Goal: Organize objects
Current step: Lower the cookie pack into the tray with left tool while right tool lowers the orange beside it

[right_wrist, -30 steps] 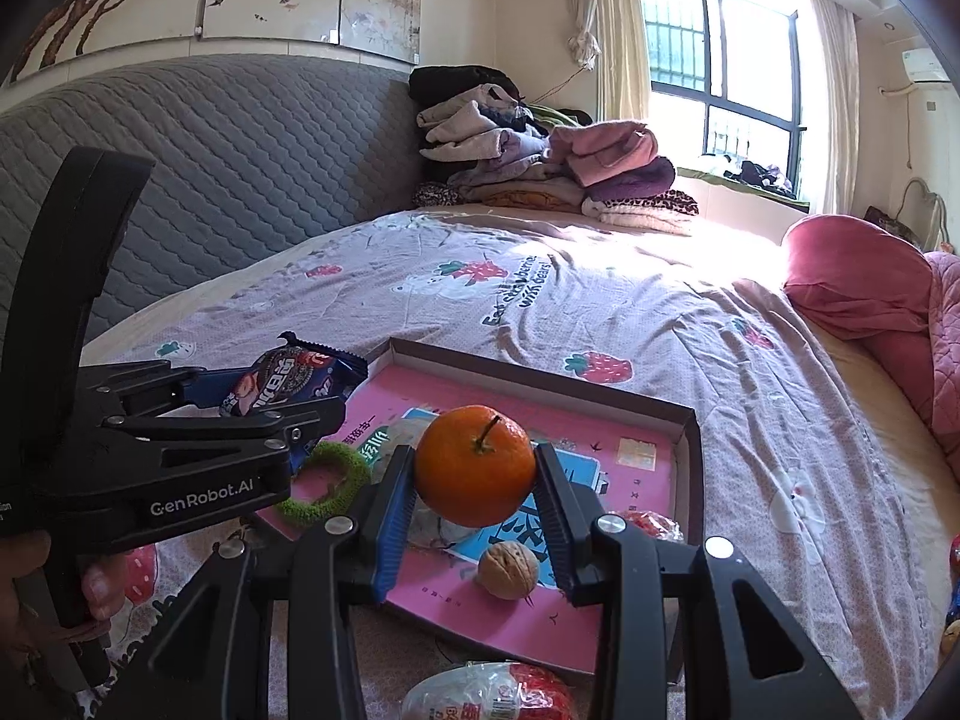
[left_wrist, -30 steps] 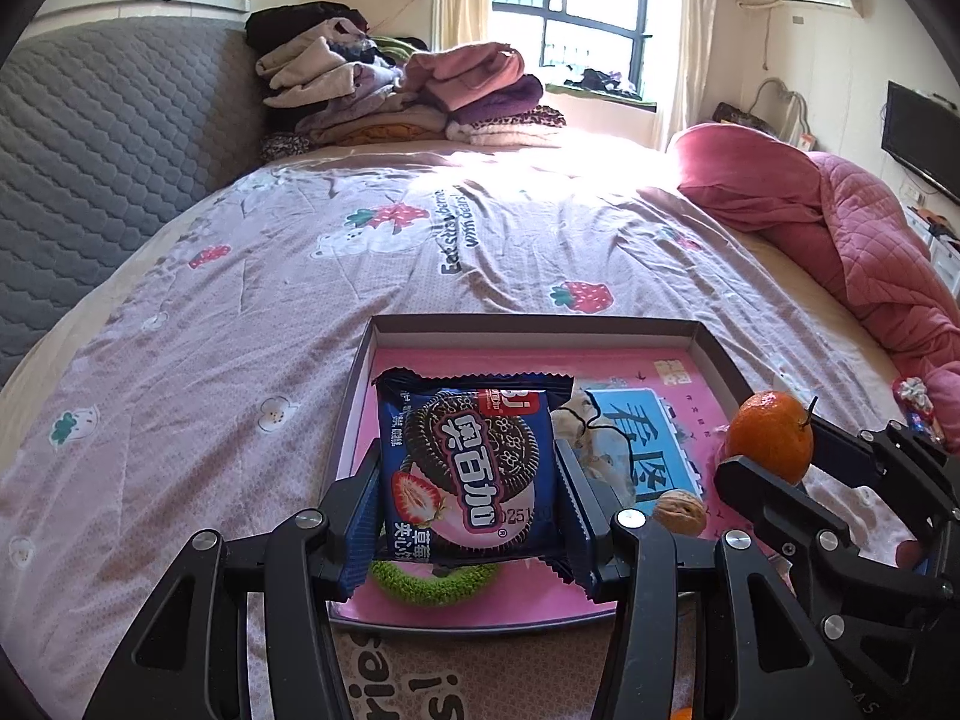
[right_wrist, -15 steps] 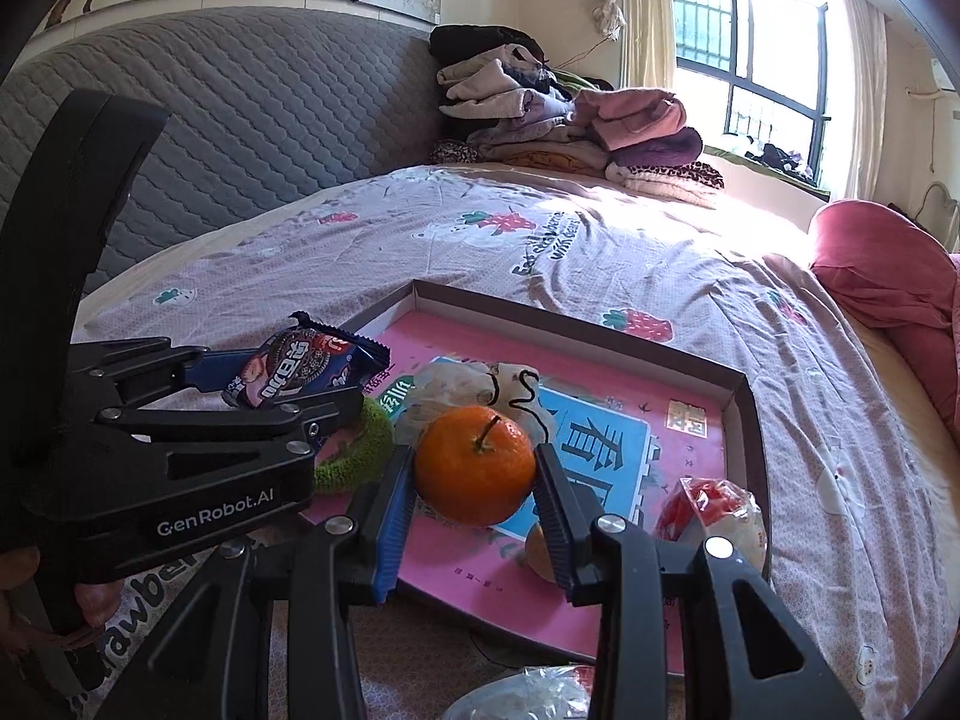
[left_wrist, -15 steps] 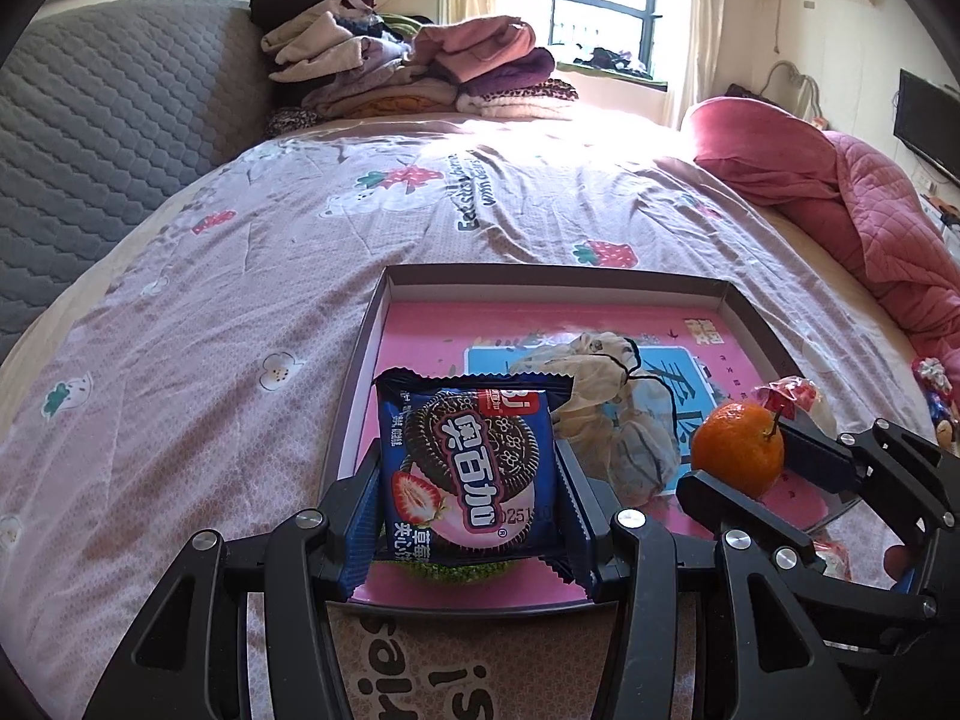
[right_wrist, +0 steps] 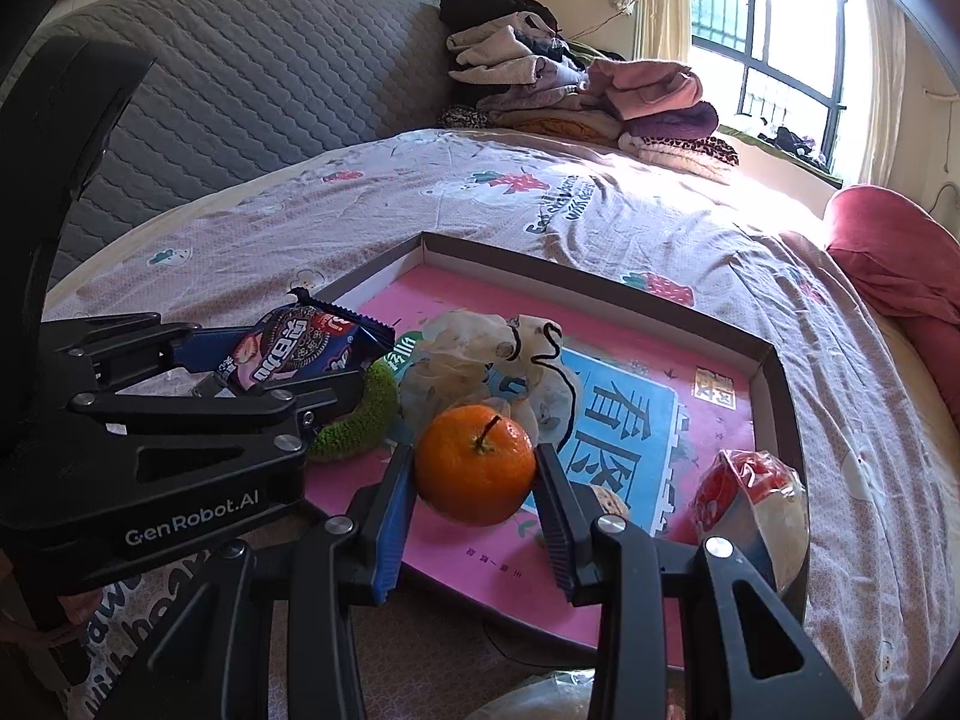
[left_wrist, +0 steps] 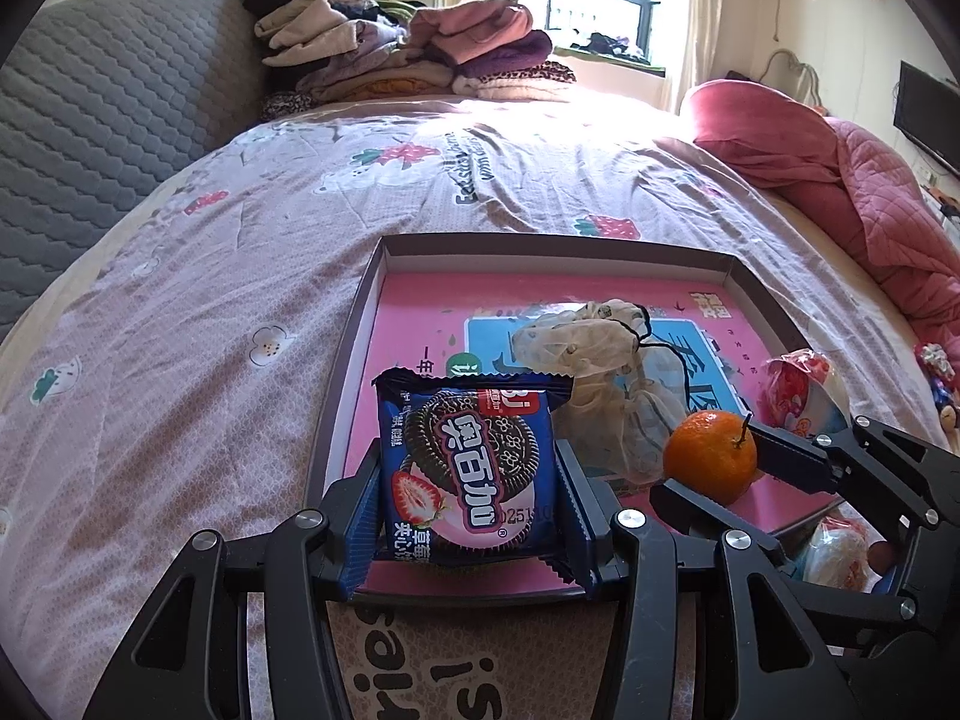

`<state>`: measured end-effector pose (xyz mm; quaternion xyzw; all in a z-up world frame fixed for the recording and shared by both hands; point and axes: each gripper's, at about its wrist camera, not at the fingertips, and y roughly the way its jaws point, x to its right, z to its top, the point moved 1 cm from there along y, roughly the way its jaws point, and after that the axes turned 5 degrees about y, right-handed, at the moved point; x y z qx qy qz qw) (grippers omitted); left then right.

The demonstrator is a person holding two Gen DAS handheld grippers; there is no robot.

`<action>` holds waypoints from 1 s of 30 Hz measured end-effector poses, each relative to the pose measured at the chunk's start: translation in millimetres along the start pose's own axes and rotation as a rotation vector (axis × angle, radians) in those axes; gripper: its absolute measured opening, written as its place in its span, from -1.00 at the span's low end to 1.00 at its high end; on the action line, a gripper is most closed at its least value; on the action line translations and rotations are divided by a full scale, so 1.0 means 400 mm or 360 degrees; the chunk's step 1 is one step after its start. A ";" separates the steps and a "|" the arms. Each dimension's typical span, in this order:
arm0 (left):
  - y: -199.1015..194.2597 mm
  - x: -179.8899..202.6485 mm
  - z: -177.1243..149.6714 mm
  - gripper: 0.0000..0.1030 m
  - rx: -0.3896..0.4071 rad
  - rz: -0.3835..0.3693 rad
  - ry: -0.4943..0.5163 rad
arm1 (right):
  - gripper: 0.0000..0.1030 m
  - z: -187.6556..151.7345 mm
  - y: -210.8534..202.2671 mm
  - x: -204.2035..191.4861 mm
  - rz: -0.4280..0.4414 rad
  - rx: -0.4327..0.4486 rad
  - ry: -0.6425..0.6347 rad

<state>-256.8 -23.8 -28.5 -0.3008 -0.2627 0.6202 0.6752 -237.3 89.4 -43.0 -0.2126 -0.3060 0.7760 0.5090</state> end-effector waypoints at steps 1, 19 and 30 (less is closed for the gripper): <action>0.001 -0.001 0.000 0.03 -0.0003 -0.0001 -0.0001 | -0.24 -0.002 0.002 -0.002 0.0001 -0.0007 -0.0003; 0.018 -0.001 -0.012 0.03 -0.0038 -0.0016 -0.0001 | -0.24 -0.014 0.026 0.003 -0.0050 -0.0059 0.0023; 0.022 0.004 -0.019 0.03 -0.0045 -0.0017 0.0002 | -0.24 -0.012 0.031 0.004 -0.0097 -0.0071 0.0038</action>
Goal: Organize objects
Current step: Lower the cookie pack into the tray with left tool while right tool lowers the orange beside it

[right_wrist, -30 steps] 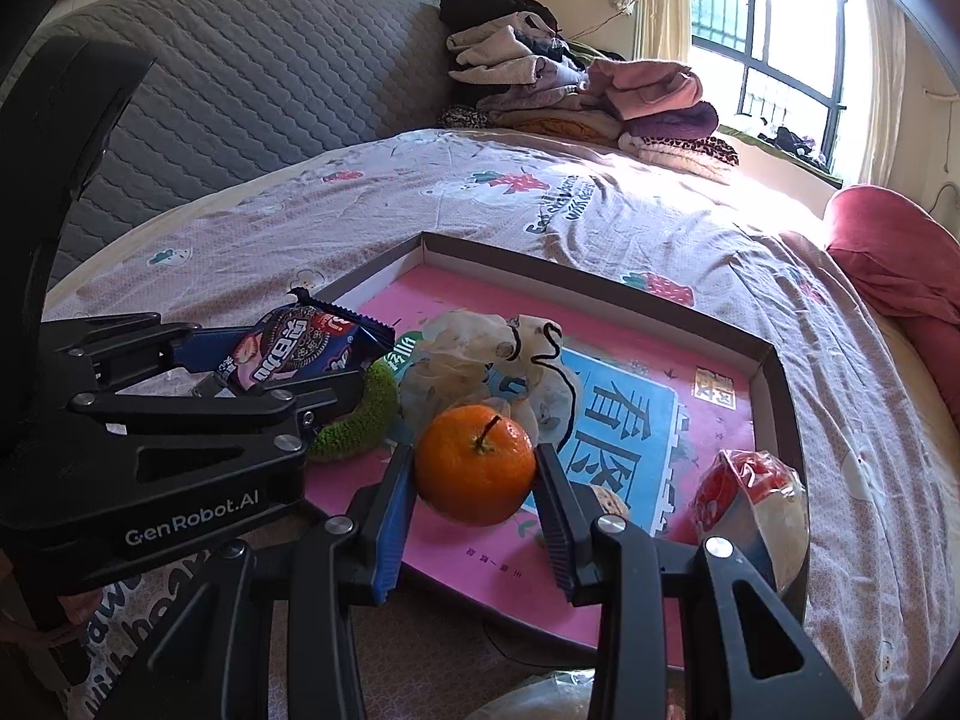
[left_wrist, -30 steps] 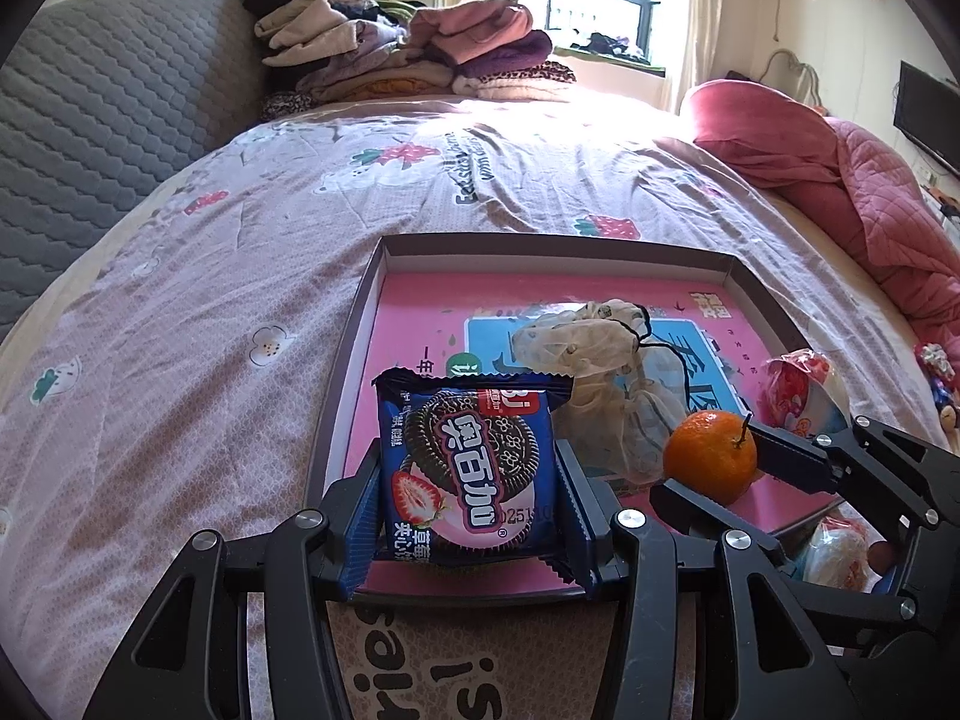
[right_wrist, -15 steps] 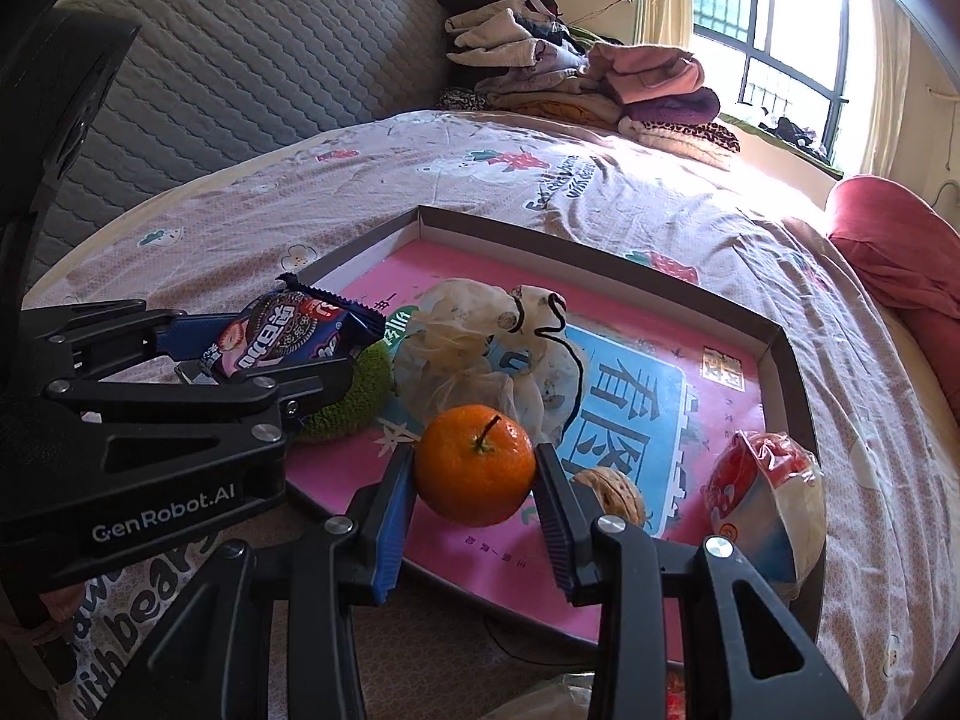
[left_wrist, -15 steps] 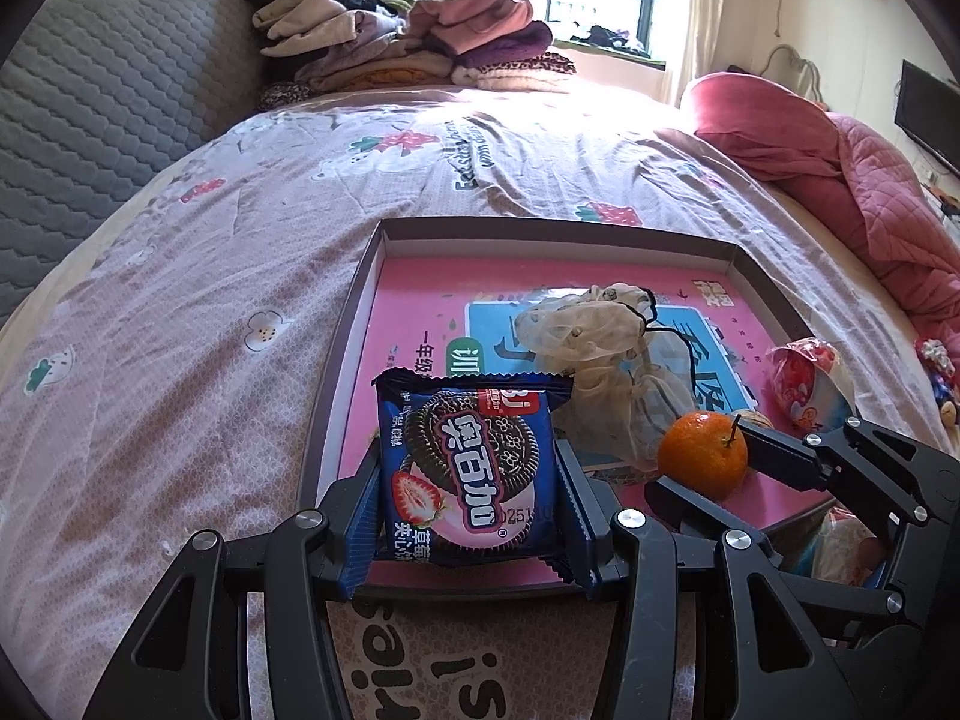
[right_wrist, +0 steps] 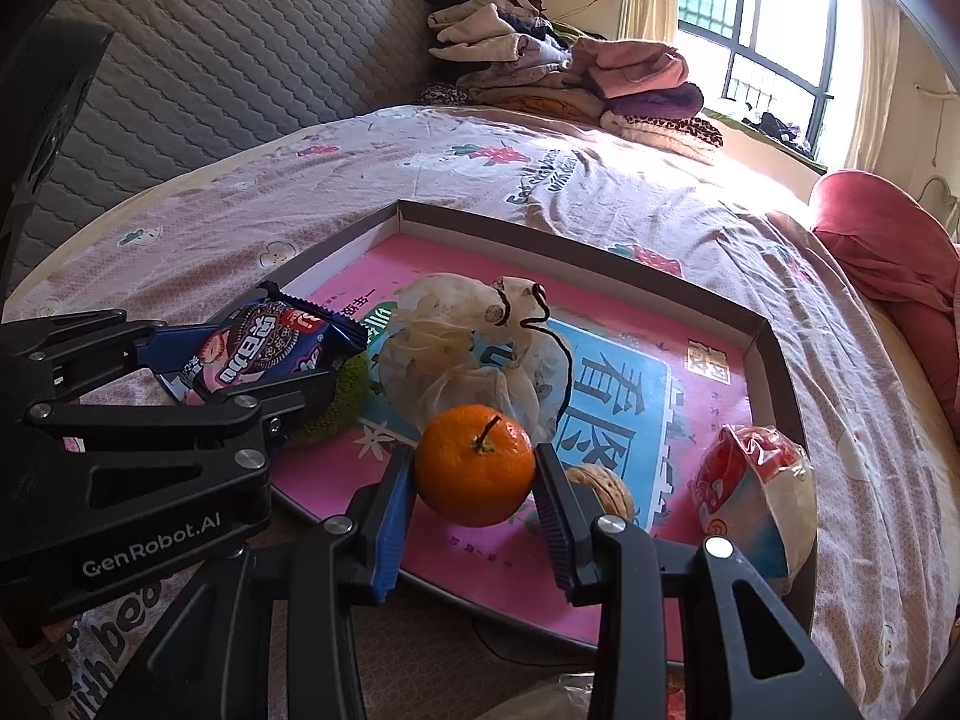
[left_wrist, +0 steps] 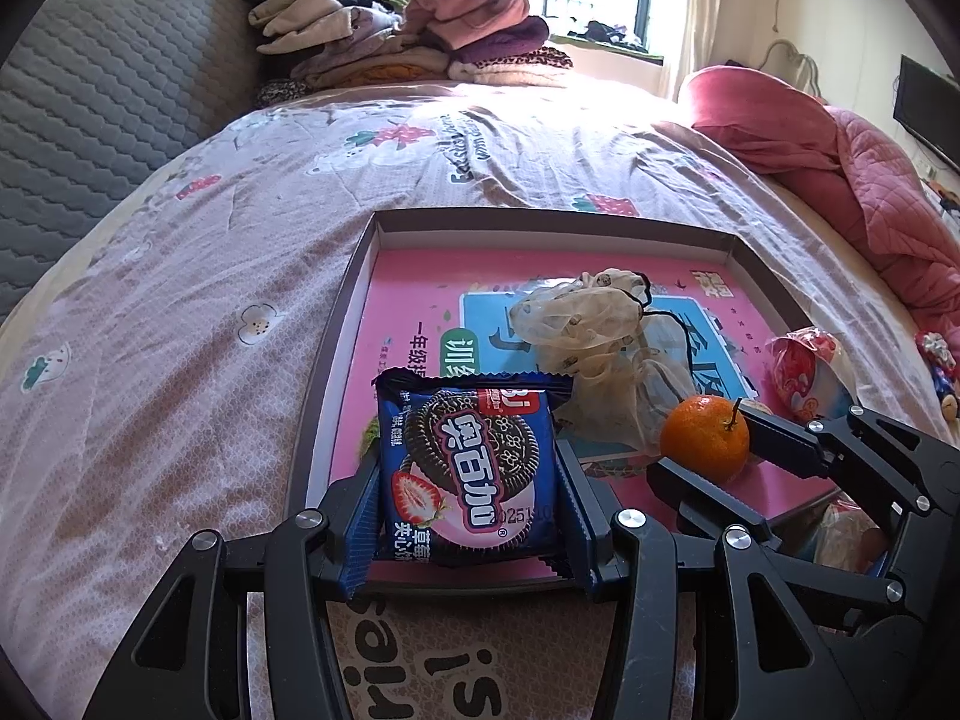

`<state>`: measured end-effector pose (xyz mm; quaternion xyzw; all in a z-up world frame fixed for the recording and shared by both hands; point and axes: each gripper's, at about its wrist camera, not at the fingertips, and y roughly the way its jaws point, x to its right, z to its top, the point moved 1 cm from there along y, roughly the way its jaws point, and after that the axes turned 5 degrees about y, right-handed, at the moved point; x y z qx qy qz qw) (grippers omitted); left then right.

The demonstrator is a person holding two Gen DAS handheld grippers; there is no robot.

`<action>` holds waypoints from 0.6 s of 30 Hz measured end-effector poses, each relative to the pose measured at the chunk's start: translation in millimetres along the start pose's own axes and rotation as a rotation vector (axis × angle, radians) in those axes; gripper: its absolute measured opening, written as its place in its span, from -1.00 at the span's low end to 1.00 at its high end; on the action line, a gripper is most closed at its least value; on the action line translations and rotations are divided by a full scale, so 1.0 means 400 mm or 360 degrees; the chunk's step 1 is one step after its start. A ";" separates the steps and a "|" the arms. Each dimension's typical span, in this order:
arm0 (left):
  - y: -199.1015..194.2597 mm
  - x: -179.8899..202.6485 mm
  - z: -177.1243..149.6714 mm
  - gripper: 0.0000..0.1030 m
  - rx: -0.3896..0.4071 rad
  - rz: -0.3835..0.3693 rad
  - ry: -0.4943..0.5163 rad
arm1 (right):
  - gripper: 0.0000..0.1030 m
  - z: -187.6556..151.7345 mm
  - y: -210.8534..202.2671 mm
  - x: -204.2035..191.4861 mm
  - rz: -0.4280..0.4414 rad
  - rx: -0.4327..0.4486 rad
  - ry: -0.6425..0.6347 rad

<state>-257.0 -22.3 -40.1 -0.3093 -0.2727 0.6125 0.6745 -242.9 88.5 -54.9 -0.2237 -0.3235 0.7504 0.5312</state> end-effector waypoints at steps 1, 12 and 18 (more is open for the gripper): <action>0.001 0.000 0.000 0.03 -0.0002 -0.0003 -0.0001 | -0.24 0.000 0.001 0.001 0.0001 -0.0003 0.0003; 0.008 -0.002 0.003 0.04 -0.0014 -0.0004 0.0002 | -0.24 0.002 0.004 0.003 -0.0016 -0.0018 0.0008; 0.008 -0.008 0.004 0.05 -0.0025 -0.0020 -0.0021 | -0.24 0.005 0.002 0.008 -0.0002 -0.0032 0.0027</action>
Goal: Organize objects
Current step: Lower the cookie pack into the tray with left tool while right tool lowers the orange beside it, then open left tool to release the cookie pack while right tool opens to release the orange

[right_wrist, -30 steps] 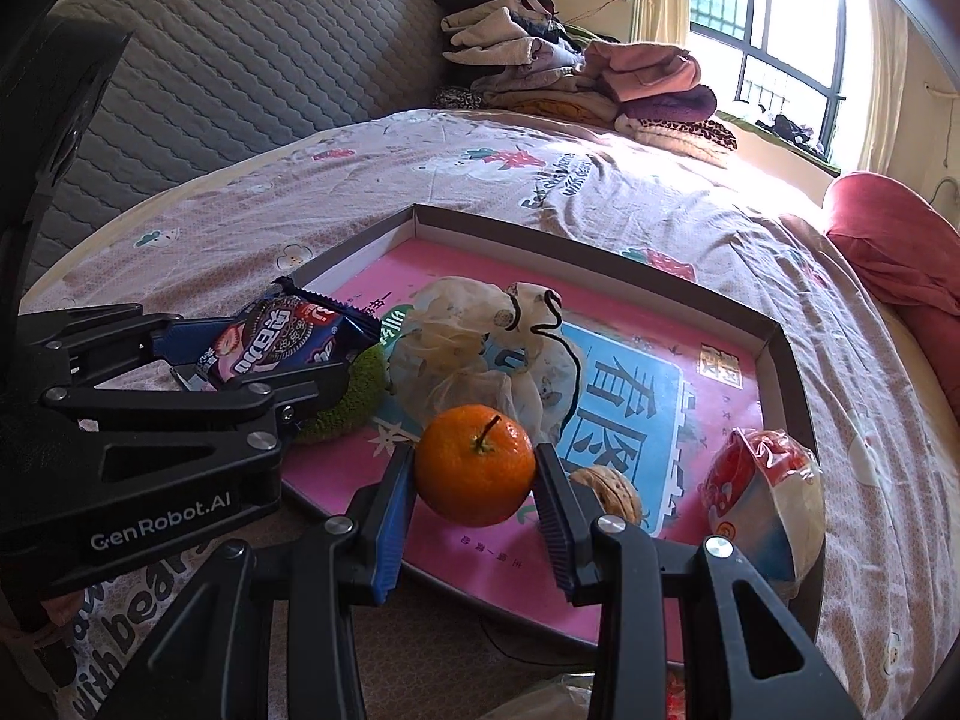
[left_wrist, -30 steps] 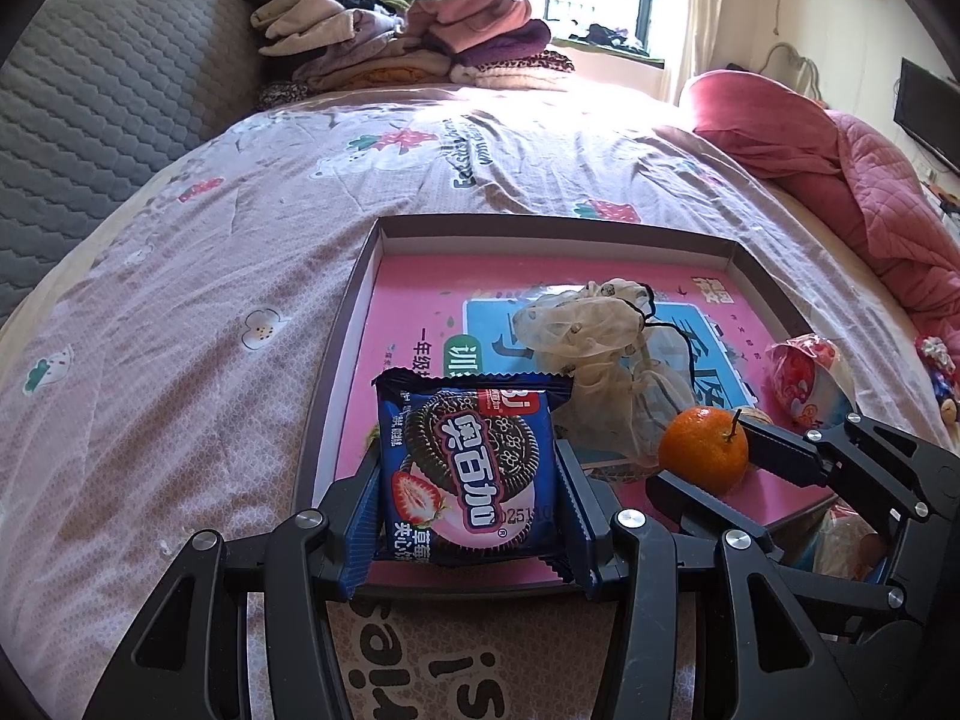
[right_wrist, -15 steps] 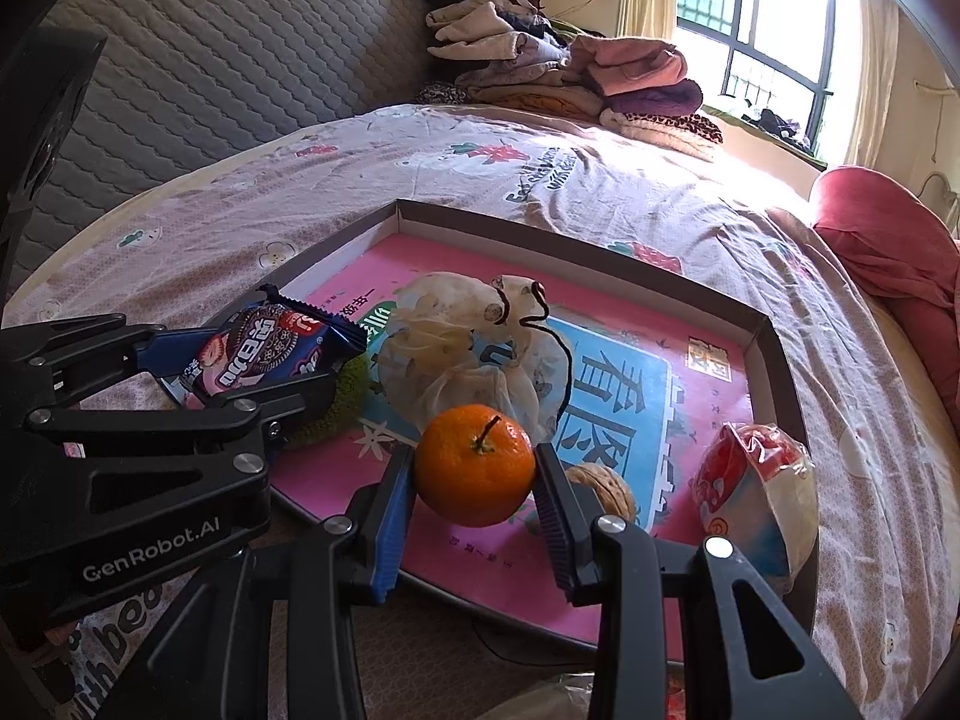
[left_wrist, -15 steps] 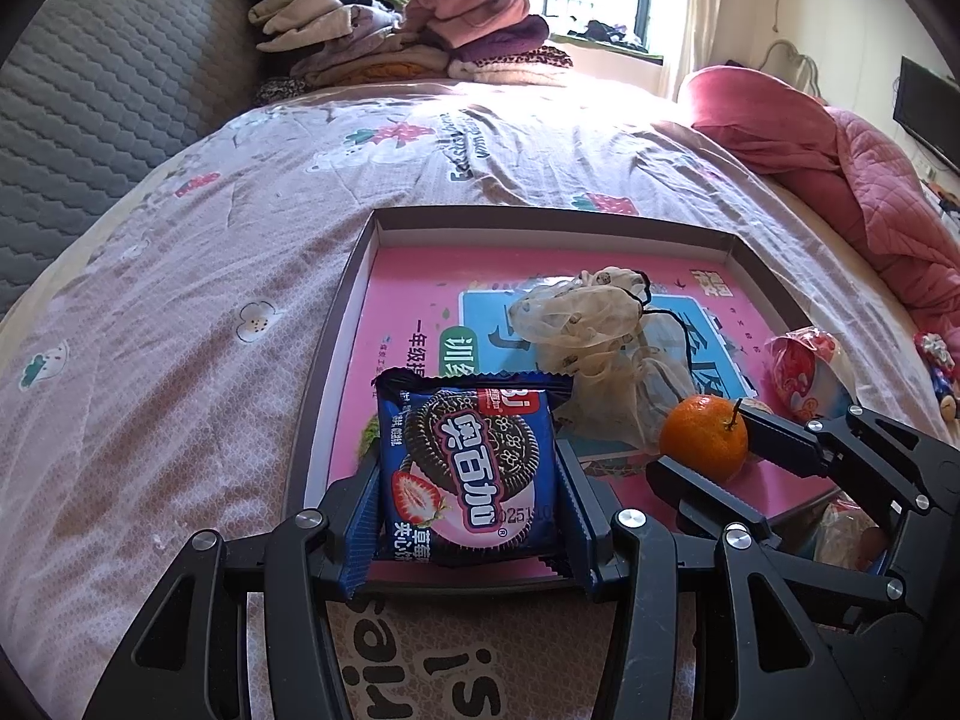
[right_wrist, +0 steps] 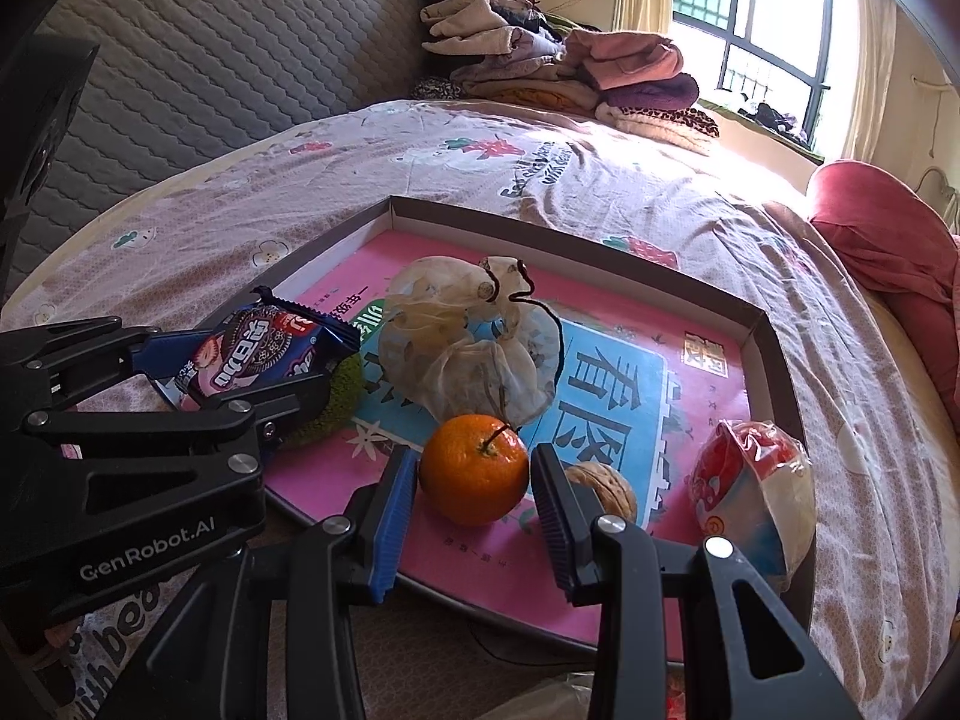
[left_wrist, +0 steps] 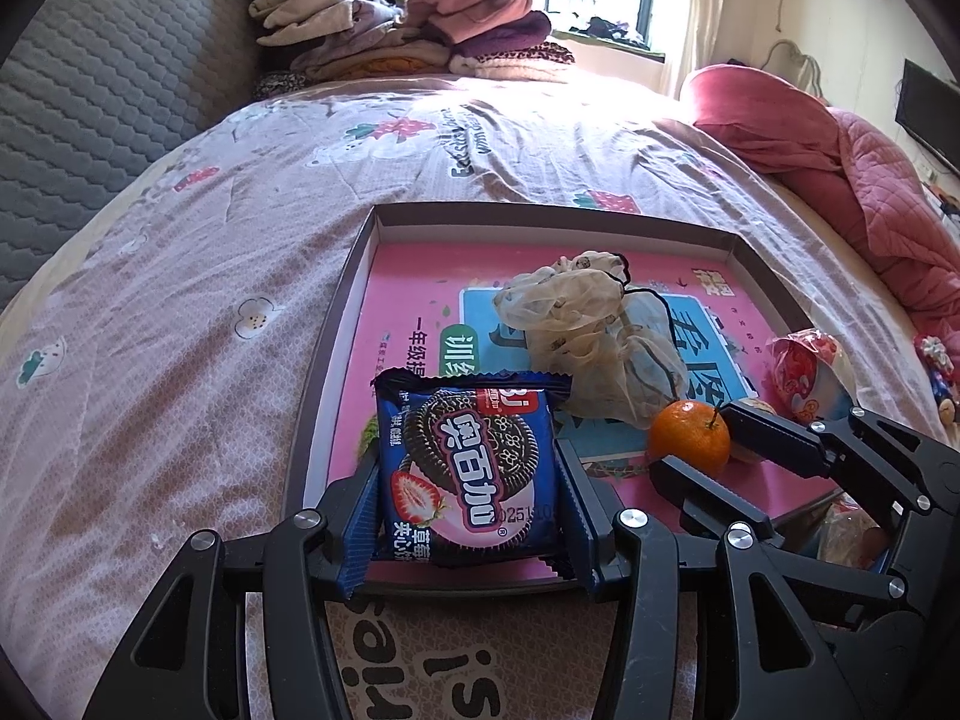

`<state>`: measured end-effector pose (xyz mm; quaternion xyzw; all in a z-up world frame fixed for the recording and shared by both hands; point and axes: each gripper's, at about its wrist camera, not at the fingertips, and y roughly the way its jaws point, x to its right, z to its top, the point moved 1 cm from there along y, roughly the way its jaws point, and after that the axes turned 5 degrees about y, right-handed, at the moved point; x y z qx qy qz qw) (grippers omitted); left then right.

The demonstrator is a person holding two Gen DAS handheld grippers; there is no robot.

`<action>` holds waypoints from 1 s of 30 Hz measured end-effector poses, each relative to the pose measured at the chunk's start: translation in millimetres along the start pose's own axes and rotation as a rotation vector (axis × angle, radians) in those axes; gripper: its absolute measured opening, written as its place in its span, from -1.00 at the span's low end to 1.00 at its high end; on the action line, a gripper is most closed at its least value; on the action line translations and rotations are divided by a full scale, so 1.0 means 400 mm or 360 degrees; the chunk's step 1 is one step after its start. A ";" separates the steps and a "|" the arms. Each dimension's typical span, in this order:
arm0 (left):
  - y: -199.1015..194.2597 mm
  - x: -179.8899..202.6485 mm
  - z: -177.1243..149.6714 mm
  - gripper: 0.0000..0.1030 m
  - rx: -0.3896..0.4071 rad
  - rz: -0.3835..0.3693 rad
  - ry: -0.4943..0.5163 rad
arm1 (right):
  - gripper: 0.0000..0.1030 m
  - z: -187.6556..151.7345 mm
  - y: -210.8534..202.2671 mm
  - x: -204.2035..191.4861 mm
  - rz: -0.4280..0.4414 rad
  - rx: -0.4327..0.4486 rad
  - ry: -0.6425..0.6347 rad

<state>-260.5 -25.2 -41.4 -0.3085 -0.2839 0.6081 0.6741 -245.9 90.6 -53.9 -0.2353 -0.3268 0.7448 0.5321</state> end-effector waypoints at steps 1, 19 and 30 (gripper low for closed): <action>0.000 -0.002 0.000 0.05 0.0001 -0.0004 -0.0007 | -0.24 0.001 -0.001 0.002 0.0010 -0.0006 0.0010; -0.031 -0.013 0.006 0.20 0.0023 -0.0028 -0.0070 | -0.22 0.016 -0.039 0.013 0.0038 0.0013 0.0048; -0.077 -0.011 0.007 0.22 0.0040 0.0001 -0.0074 | -0.22 0.022 -0.081 0.019 0.0057 0.0061 0.0079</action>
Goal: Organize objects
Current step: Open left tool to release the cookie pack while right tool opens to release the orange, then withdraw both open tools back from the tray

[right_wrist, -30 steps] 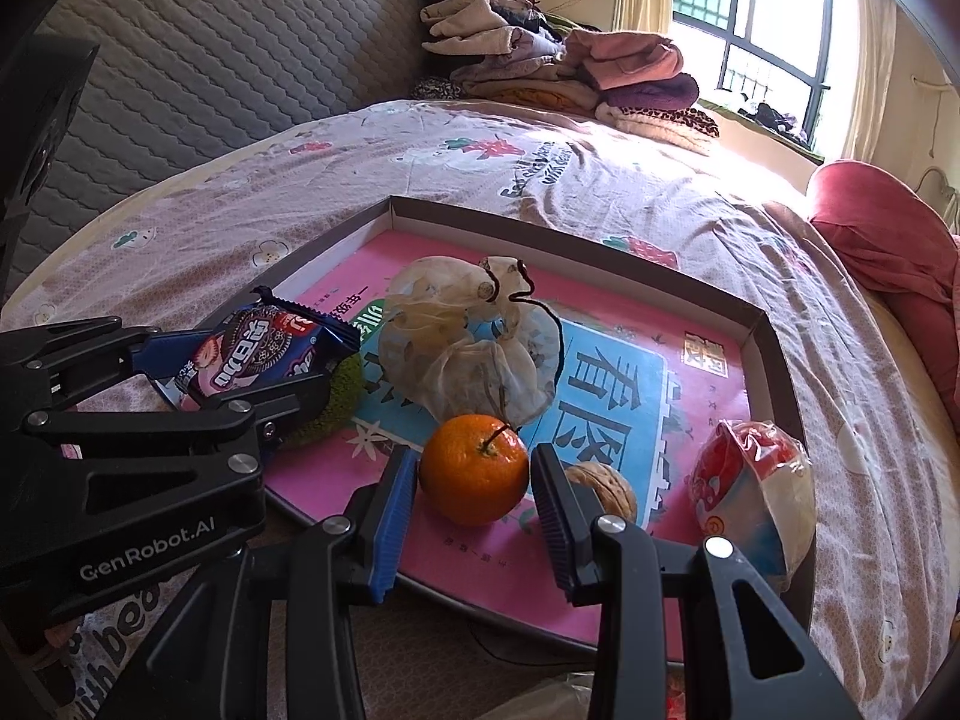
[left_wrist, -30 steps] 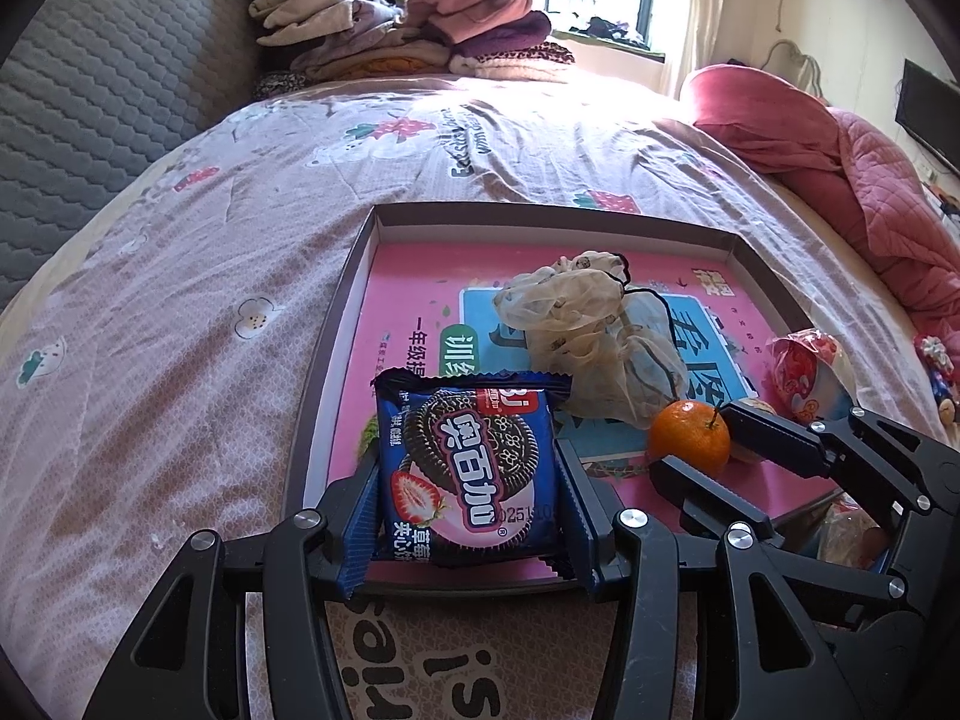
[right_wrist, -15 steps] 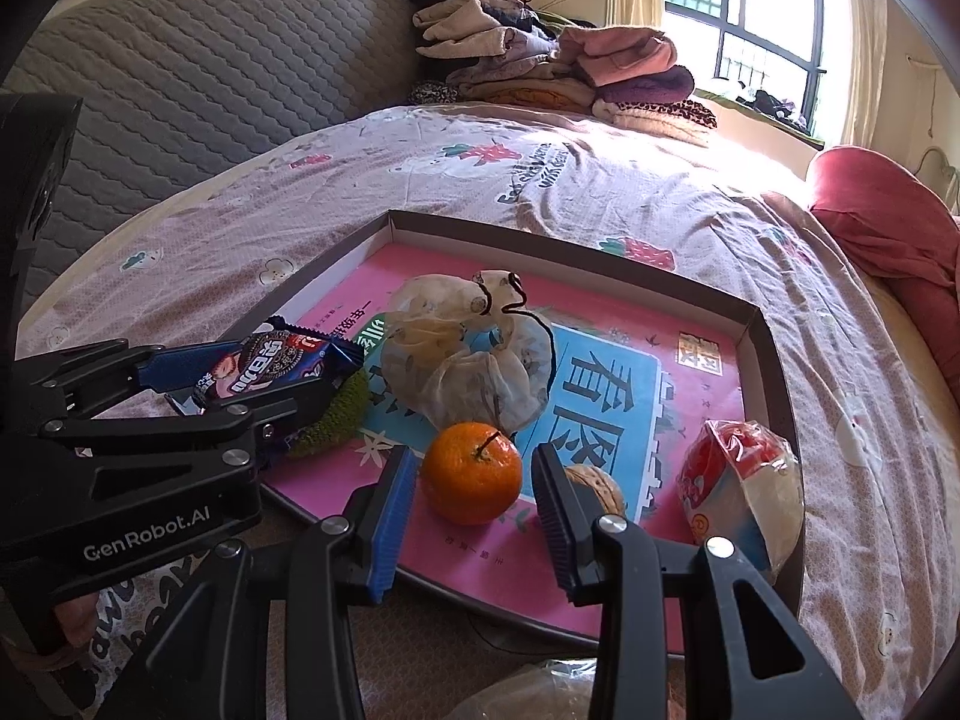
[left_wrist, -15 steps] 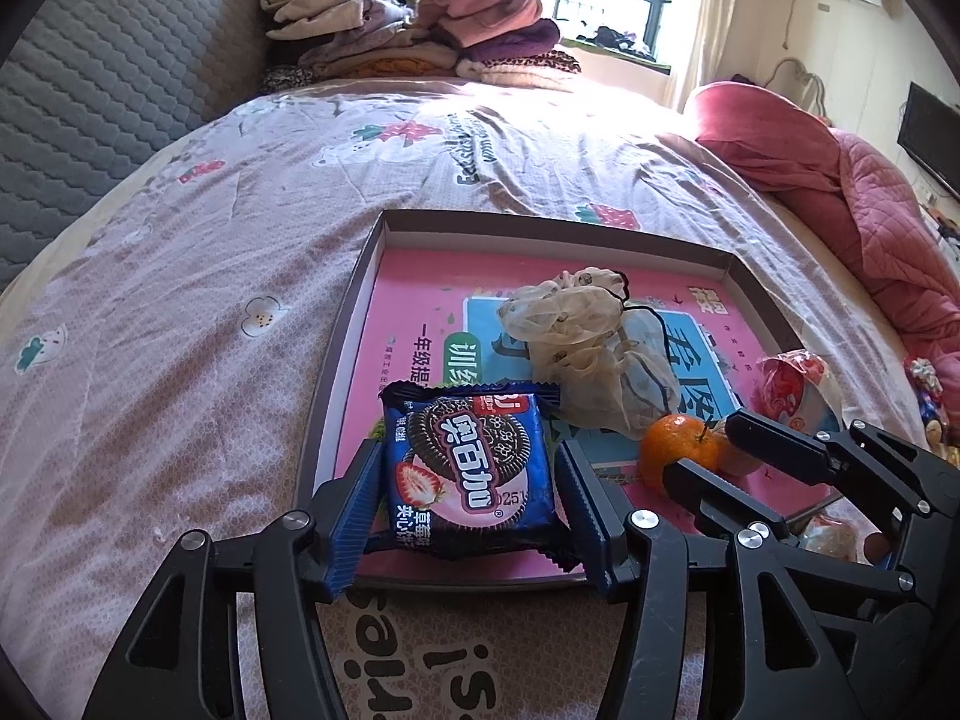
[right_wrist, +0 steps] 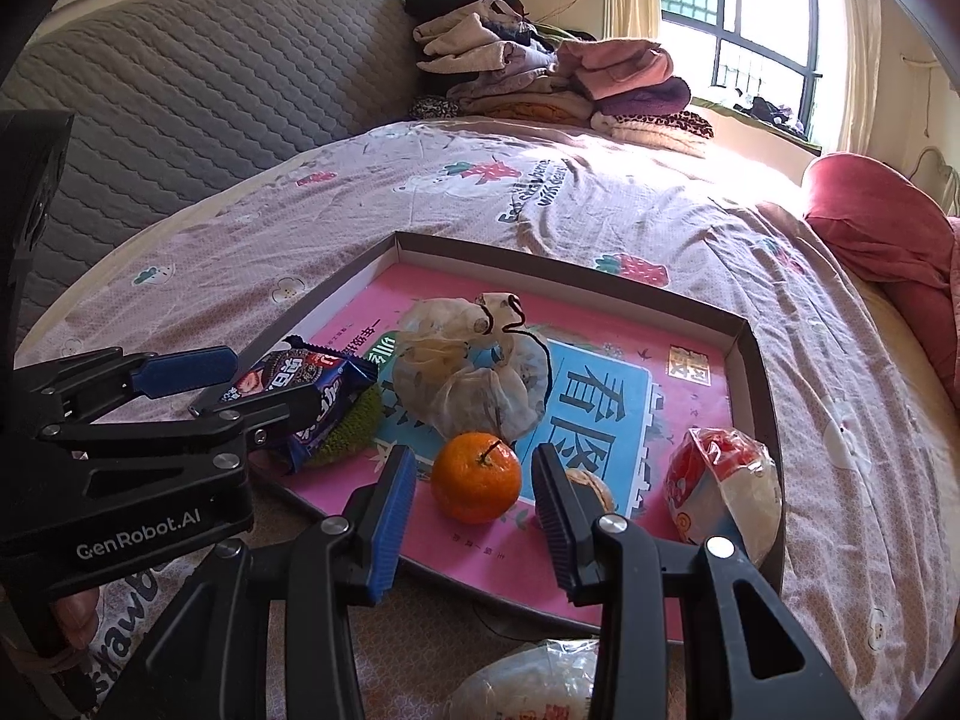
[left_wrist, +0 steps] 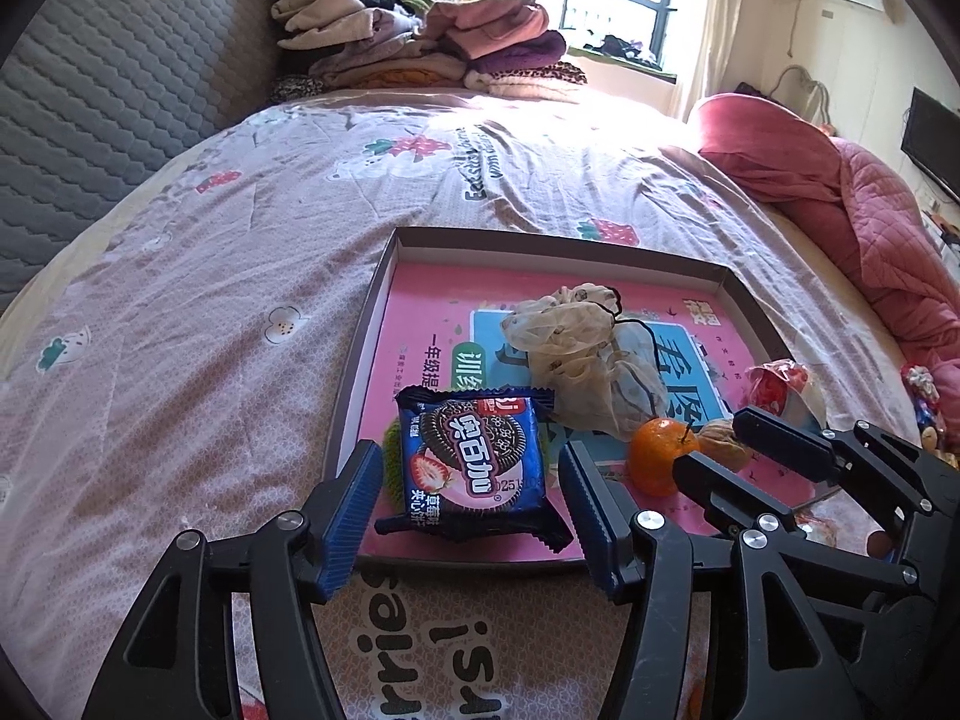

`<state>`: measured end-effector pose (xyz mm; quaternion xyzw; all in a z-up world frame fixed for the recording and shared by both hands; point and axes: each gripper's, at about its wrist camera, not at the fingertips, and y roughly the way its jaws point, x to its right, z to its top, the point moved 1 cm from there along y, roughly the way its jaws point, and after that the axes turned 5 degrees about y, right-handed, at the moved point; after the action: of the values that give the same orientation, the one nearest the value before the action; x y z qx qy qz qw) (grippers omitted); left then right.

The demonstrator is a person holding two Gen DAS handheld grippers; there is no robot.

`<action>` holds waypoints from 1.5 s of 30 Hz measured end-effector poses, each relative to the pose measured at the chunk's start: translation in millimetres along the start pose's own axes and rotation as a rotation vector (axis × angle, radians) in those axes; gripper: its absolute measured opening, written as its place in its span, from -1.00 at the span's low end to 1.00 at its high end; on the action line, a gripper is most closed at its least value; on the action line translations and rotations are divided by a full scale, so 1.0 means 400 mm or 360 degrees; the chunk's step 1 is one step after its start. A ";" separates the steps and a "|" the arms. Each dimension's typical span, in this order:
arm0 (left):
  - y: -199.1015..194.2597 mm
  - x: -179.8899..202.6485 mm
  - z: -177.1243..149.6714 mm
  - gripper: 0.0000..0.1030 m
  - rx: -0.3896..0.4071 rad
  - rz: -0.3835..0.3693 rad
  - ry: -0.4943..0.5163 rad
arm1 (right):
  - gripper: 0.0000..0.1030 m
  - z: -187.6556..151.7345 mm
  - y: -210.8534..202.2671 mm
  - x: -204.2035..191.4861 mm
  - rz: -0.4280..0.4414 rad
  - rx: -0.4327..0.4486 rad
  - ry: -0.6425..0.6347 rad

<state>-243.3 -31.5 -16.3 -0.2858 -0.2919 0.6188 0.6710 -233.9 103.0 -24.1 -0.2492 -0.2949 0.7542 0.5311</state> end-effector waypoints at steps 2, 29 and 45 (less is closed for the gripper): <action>-0.004 0.001 0.000 0.26 0.0002 0.0003 0.0008 | -0.21 0.003 -0.012 0.002 0.0012 0.0009 0.0017; -0.138 0.047 -0.020 0.42 0.0090 0.0016 0.0054 | -0.01 0.010 -0.162 0.040 0.0050 0.0163 0.0127; -0.208 0.101 -0.067 0.42 0.0116 -0.0019 0.0124 | 0.02 0.002 -0.258 0.057 0.0069 0.0257 0.0148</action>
<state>-165.6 2.2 29.2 -0.2832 -0.2444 0.6134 0.6956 -174.3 151.4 48.3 -0.2465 -0.2026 0.7745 0.5462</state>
